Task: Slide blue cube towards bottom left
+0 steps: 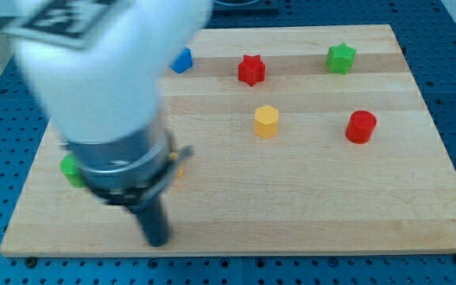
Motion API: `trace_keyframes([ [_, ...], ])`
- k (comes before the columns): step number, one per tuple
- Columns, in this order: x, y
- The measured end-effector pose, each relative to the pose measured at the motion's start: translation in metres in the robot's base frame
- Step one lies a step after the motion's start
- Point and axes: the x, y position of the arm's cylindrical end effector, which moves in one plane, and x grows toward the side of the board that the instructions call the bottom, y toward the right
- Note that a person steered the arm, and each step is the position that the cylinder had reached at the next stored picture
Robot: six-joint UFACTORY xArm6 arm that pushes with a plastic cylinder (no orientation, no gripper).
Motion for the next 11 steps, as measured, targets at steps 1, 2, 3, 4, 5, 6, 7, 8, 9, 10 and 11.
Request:
trace_keyframes([
  [1, -0.006, -0.076],
  [2, -0.034, -0.126],
  [3, -0.056, -0.132],
  [4, -0.066, -0.122],
  [5, -0.092, -0.116],
  [6, -0.113, -0.103],
  [7, -0.117, -0.071],
  [8, -0.122, -0.038],
  [9, -0.150, -0.032],
  [10, -0.178, -0.032],
  [11, -0.192, -0.015],
])
